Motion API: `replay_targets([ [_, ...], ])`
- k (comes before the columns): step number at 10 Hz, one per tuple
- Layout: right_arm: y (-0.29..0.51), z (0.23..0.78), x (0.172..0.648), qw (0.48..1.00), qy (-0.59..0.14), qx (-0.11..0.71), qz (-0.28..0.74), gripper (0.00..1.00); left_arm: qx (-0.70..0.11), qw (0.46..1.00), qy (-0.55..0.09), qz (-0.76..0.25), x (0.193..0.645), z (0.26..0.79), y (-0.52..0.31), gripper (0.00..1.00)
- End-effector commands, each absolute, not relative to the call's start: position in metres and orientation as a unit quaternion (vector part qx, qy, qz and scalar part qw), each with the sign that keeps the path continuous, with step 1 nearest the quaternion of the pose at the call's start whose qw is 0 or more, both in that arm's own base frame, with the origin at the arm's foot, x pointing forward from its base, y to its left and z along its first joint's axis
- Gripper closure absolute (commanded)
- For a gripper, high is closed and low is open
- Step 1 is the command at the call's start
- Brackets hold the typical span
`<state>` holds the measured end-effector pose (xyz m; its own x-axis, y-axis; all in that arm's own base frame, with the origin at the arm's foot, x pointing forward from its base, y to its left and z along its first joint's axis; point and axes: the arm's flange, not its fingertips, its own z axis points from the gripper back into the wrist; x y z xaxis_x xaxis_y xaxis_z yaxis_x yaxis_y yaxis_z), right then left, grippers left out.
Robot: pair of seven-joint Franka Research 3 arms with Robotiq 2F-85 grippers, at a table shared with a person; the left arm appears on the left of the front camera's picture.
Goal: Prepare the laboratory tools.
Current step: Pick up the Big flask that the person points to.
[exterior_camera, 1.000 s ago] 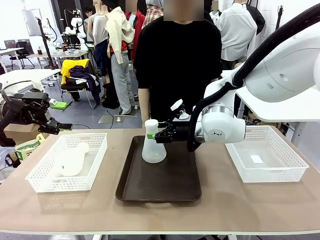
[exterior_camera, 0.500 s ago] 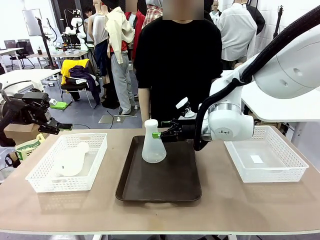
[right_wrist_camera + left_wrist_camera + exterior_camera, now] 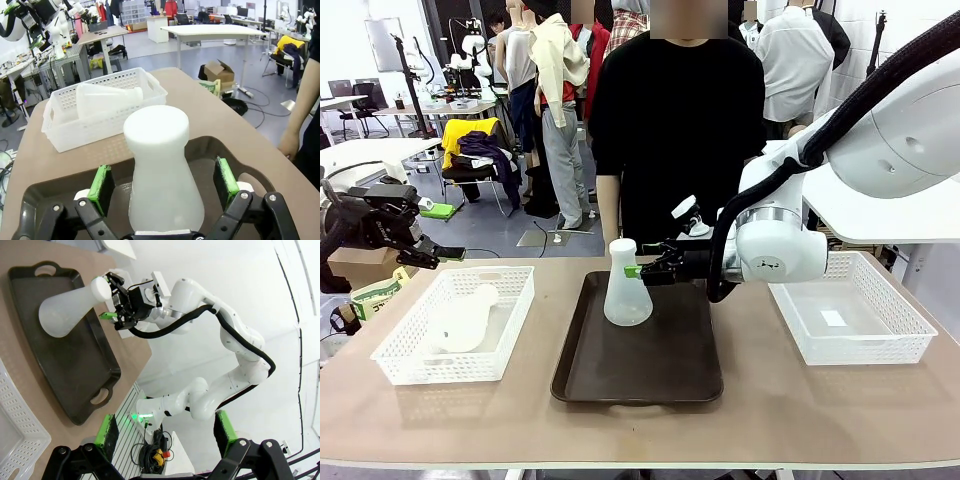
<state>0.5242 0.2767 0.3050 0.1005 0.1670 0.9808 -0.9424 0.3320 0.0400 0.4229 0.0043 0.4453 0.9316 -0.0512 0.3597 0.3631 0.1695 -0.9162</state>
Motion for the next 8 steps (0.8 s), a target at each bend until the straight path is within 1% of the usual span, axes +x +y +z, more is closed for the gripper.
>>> replay_targets([
  [1,0.2792,0.3023,0.5270,0.635,-0.513,0.378,0.436,0.00,-0.633,0.751,-0.126,-0.136,0.4224,0.4476,0.0053,0.00],
  [8,0.2792,0.3023,0.5270,0.635,-0.513,0.378,0.436,0.00,-0.633,0.751,-0.126,-0.136,0.4224,0.4476,0.0053,0.00],
])
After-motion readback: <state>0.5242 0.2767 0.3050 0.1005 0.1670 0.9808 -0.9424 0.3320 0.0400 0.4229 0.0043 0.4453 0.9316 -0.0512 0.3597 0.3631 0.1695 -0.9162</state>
